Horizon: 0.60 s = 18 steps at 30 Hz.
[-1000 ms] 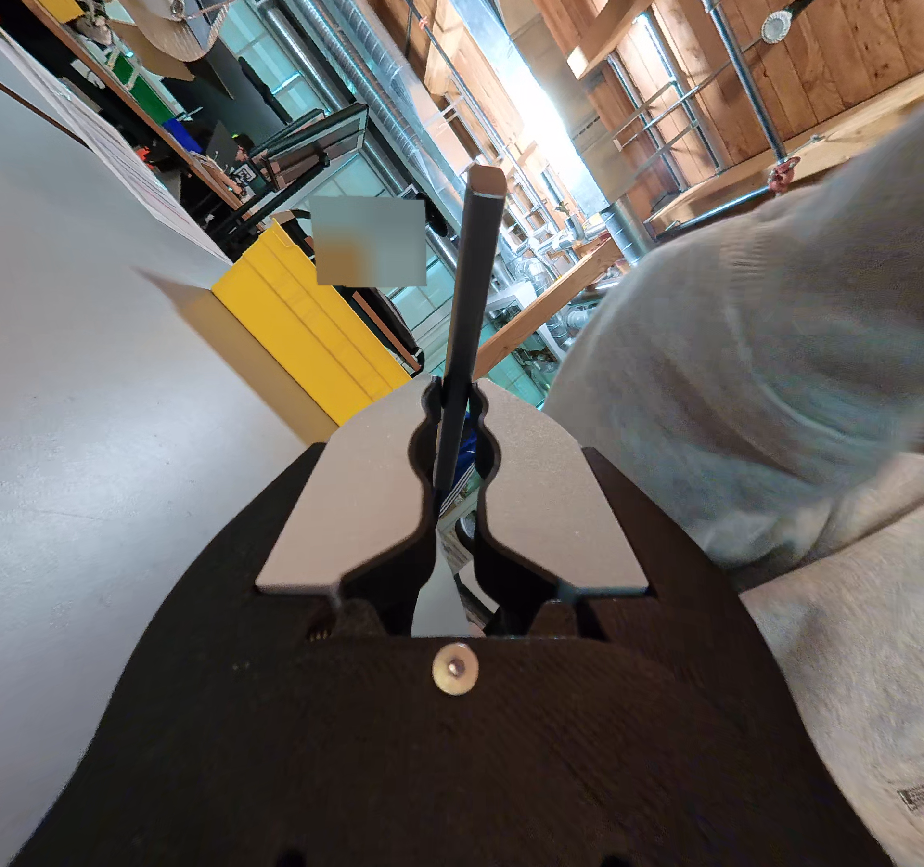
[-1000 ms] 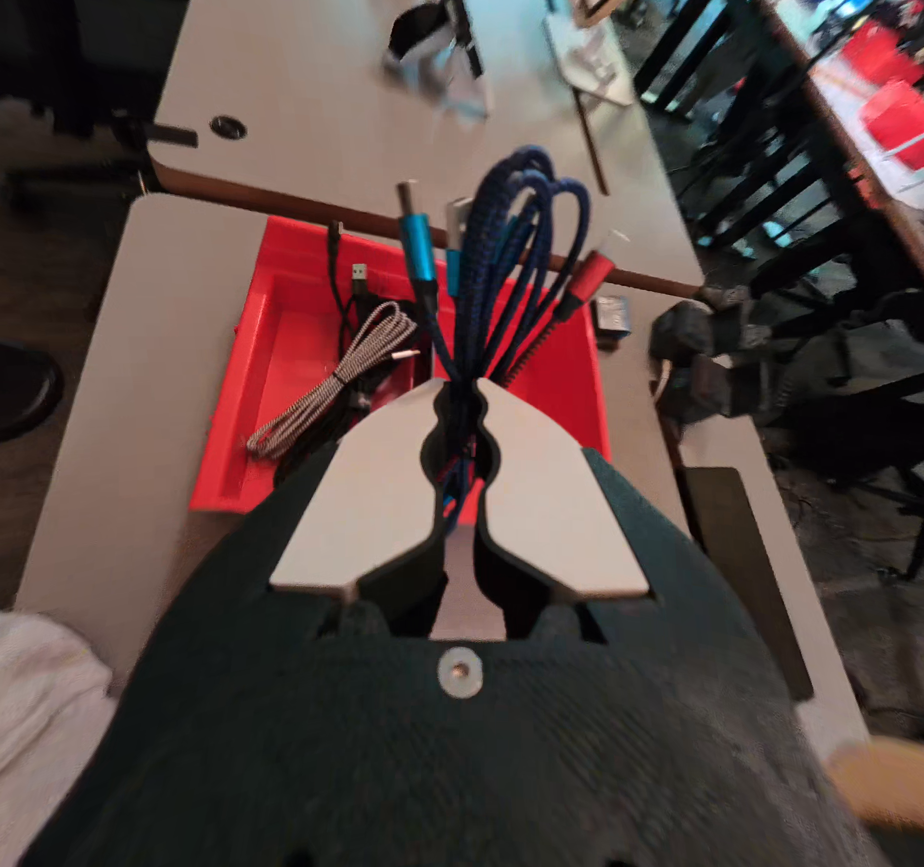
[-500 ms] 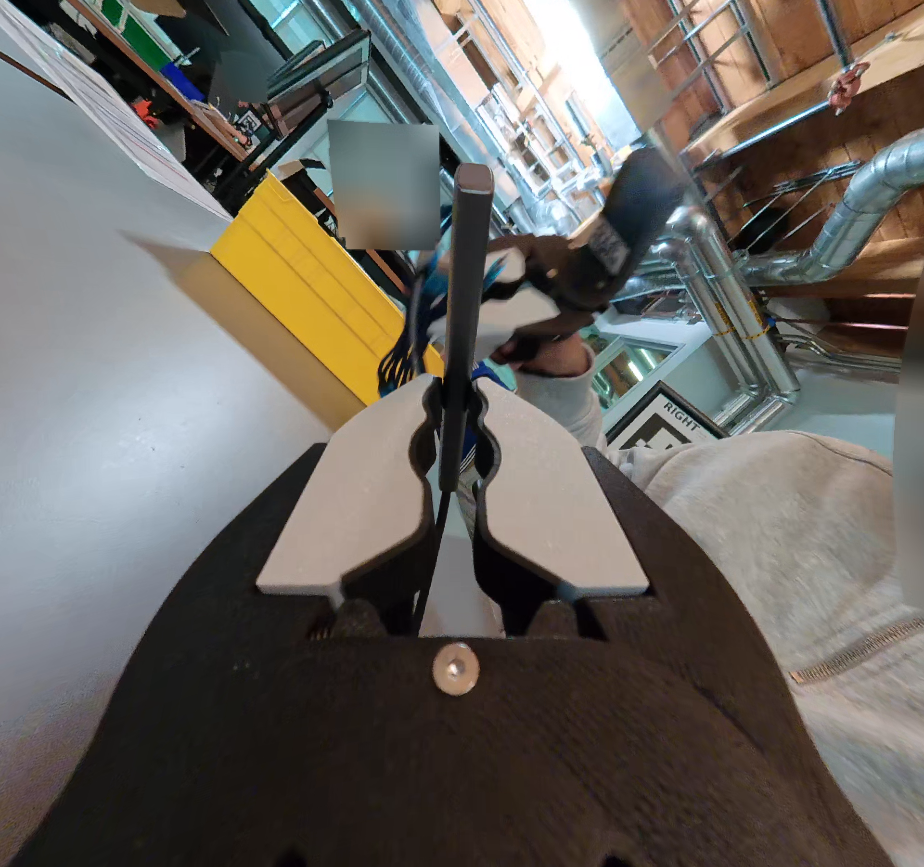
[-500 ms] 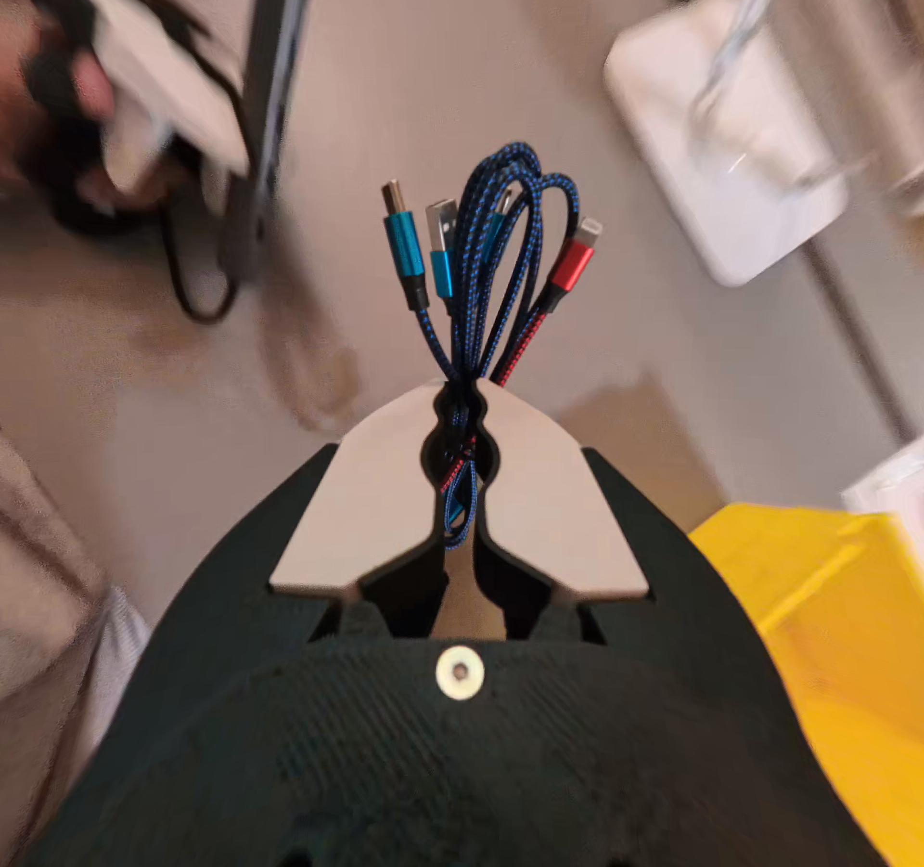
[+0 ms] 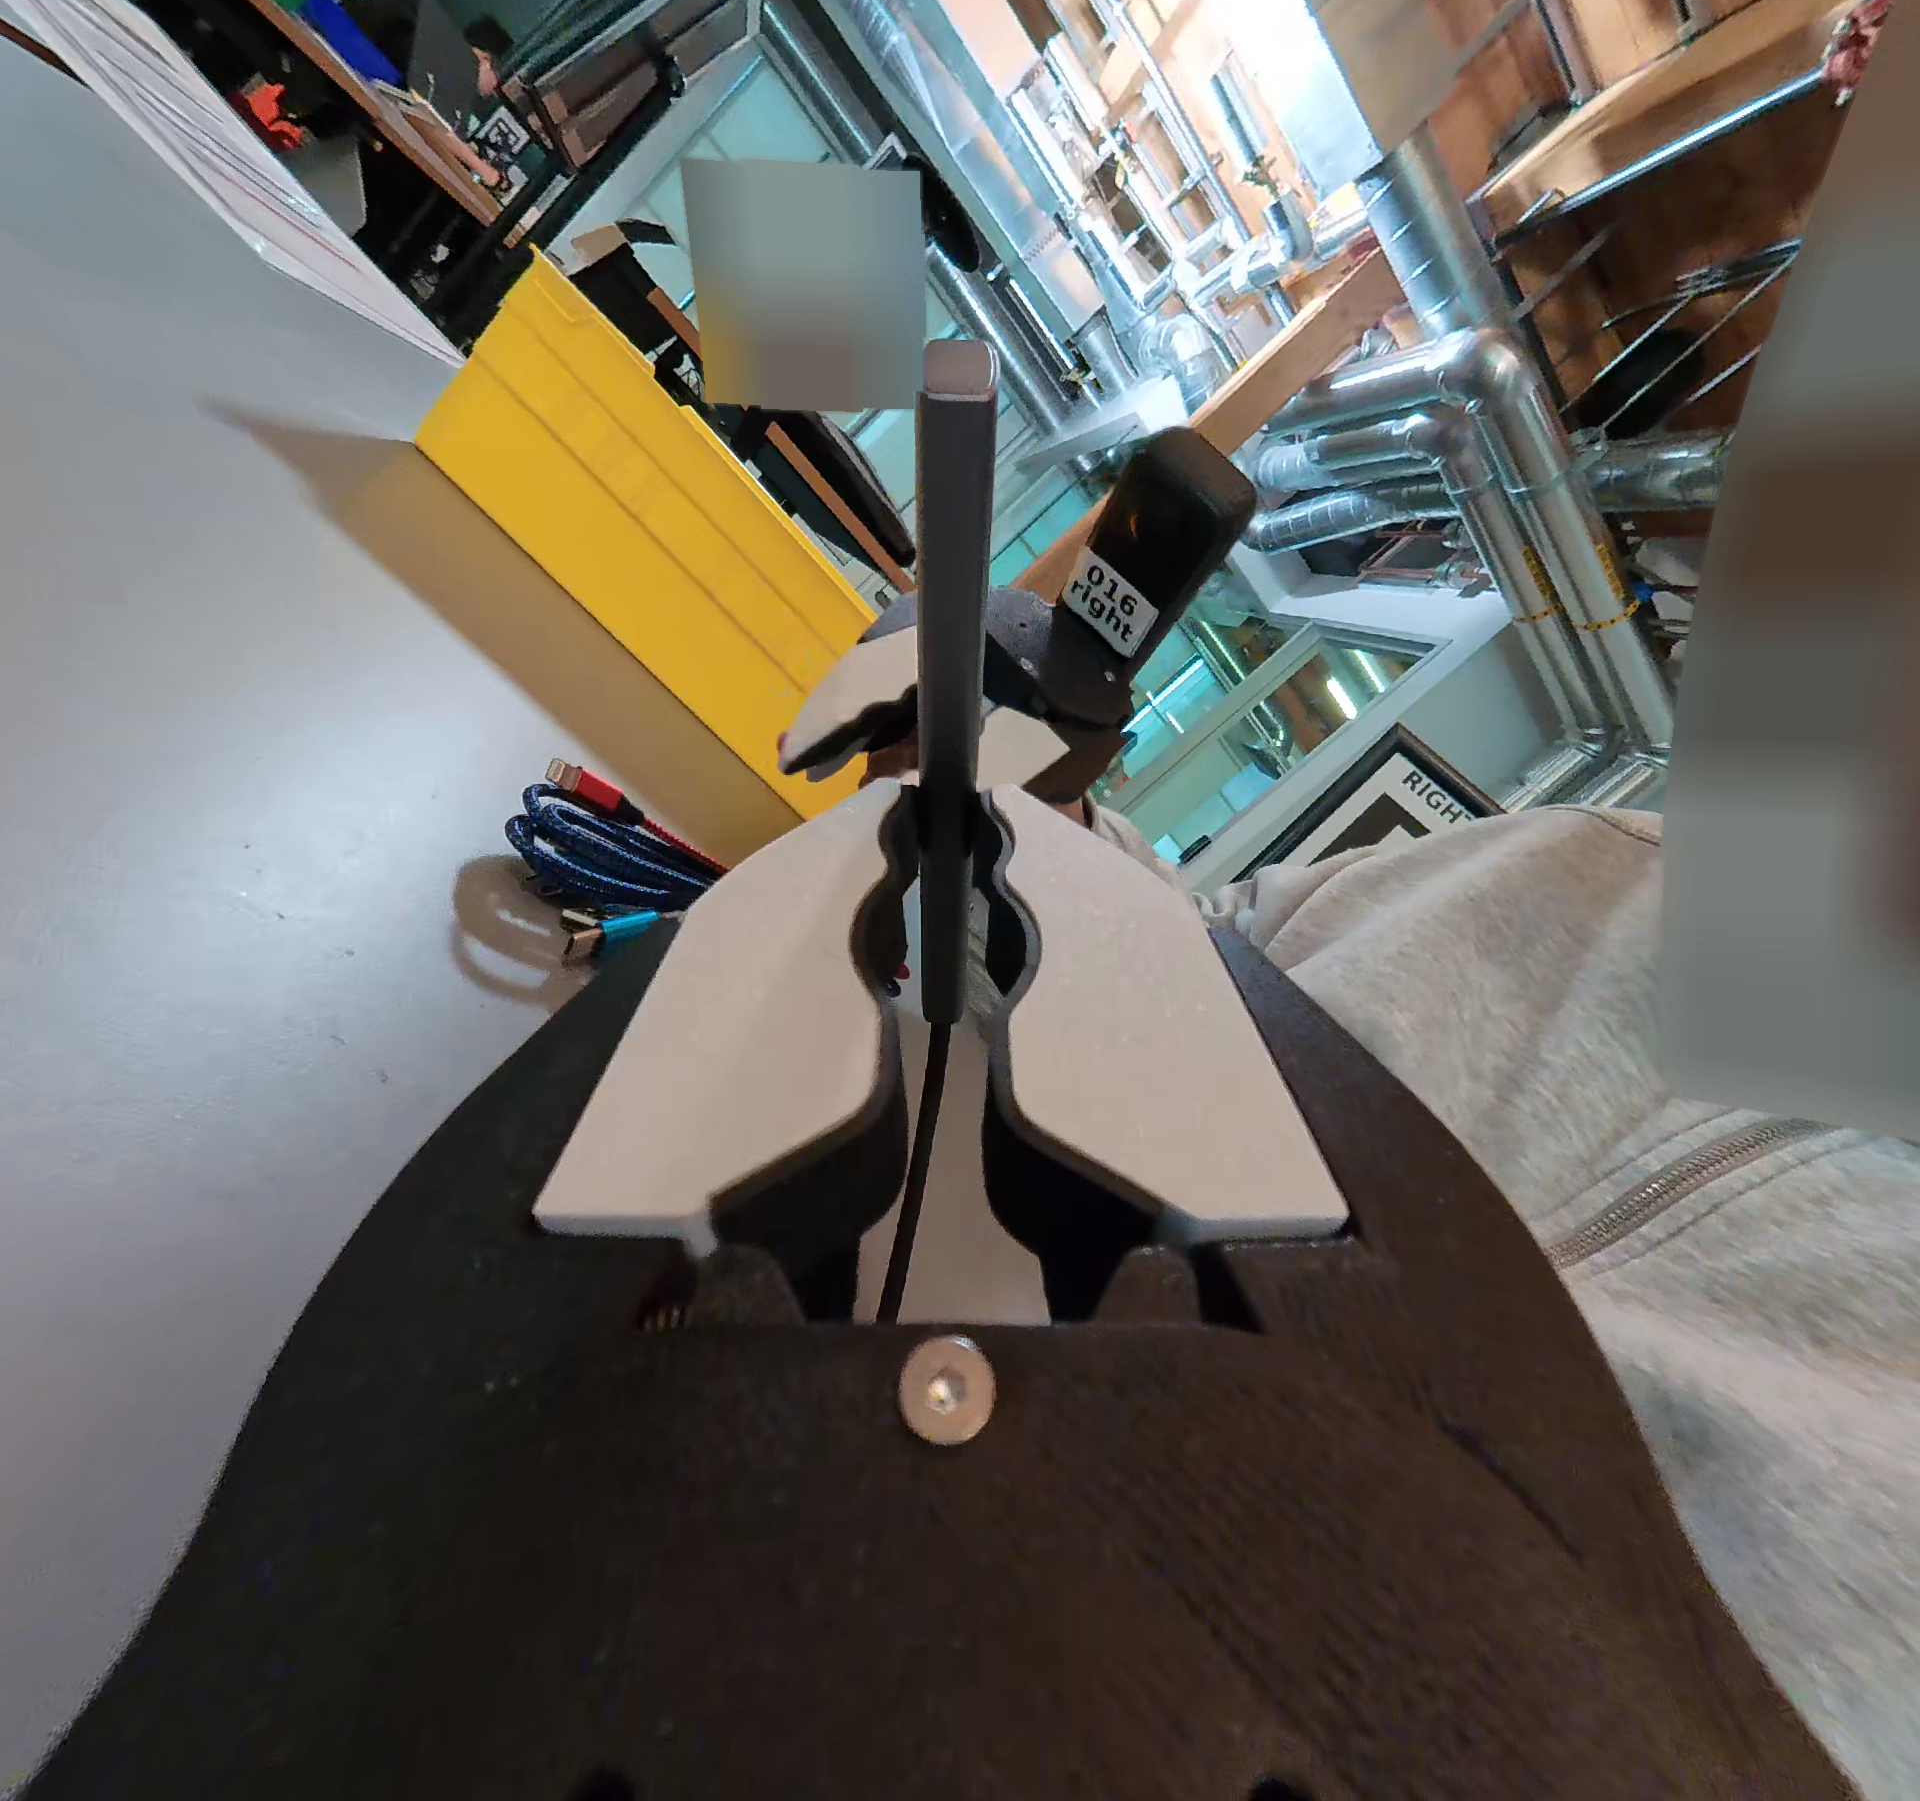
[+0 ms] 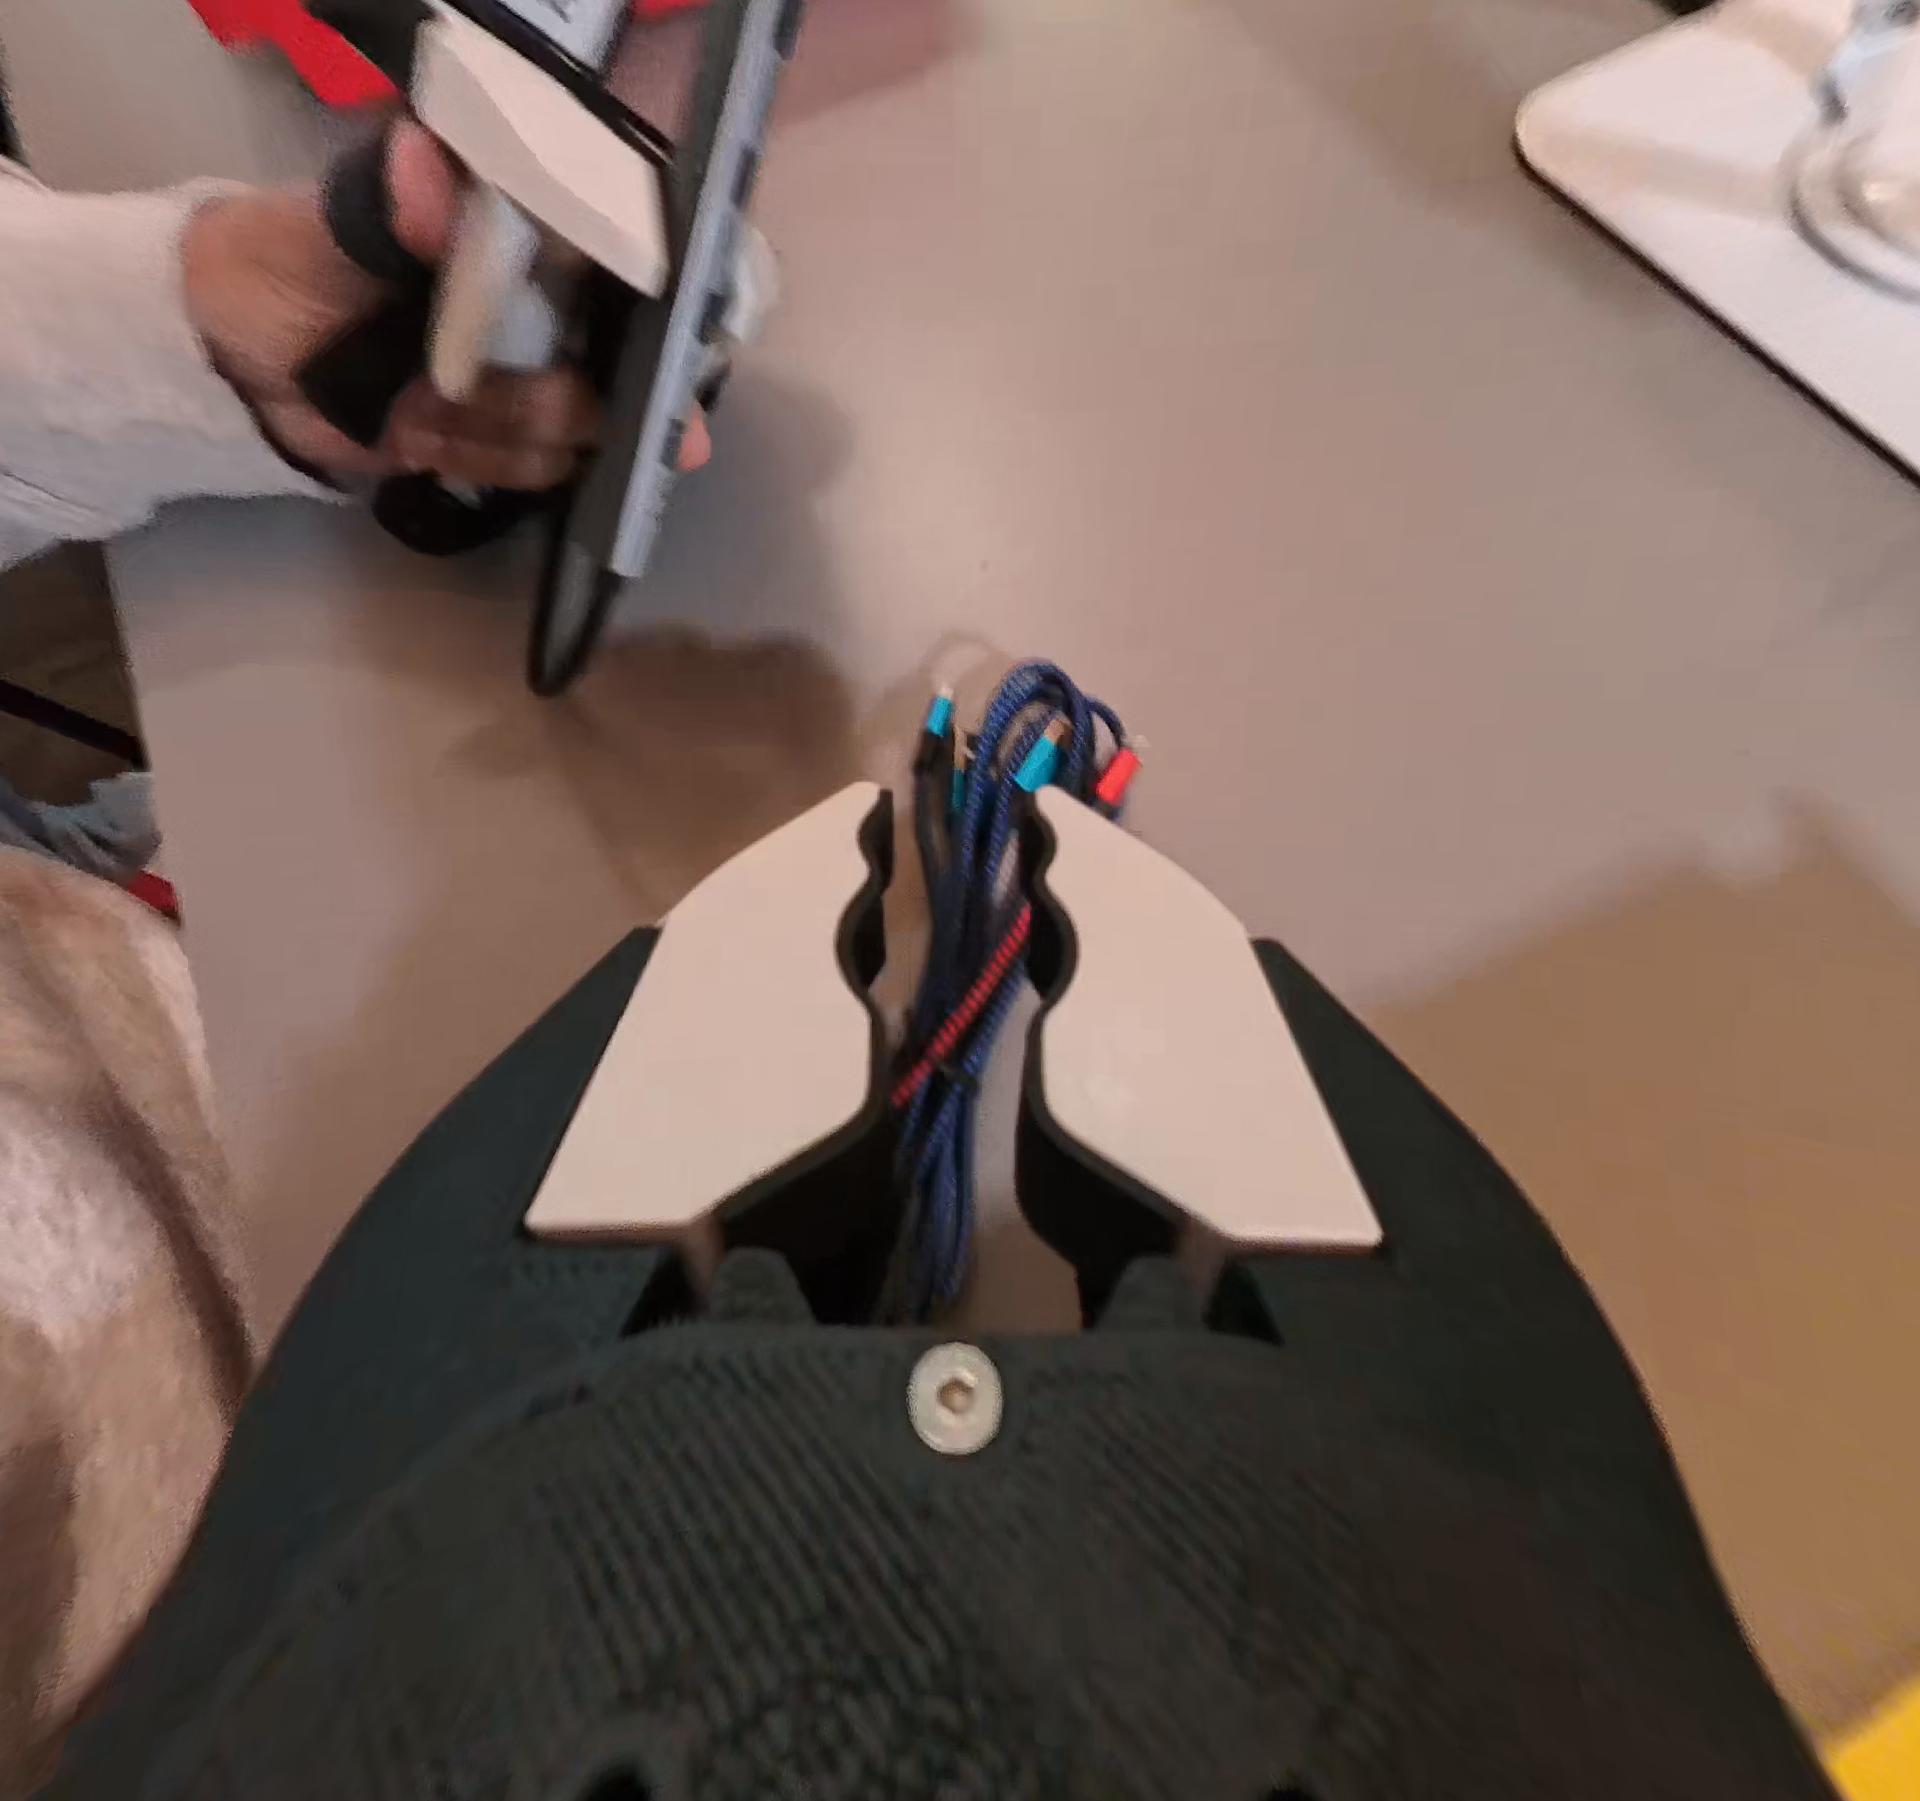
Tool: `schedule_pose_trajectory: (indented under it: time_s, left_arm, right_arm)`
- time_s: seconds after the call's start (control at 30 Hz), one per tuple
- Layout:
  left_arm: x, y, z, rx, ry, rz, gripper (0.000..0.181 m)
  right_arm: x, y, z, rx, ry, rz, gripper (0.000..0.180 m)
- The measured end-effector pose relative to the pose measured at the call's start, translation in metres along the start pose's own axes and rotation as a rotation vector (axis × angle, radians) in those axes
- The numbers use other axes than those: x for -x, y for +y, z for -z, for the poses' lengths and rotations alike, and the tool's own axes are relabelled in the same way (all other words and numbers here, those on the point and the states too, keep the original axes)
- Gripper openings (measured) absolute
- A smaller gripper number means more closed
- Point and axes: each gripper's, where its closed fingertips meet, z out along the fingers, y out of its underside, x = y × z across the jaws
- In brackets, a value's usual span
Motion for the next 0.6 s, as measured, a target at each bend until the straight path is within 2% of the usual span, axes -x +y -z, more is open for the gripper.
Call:
schedule_pose_trajectory:
  time_s: [0.1,0.3,0.43,0.53,0.6]
  left_arm:
    - [-0.001,0.001,0.0,0.005,0.015,0.01,0.01]
    - [-0.003,0.001,0.001,0.02,0.05,0.04,0.01]
    - [-0.002,0.003,0.001,0.027,0.048,0.063,0.01]
    - [-0.002,0.006,0.001,0.041,0.046,0.066,0.01]
    - [-0.002,0.008,0.0,0.053,0.044,0.062,0.01]
  right_arm:
    - [0.017,-0.008,-0.01,-0.059,-0.027,0.068,0.02]
    - [0.011,0.011,-0.037,0.068,0.093,0.276,0.022]
    - [0.005,0.018,-0.049,0.113,0.108,0.298,0.02]
    - [0.003,0.018,-0.05,0.103,0.111,0.287,0.006]
    - [0.001,0.017,-0.048,0.087,0.116,0.273,0.006]
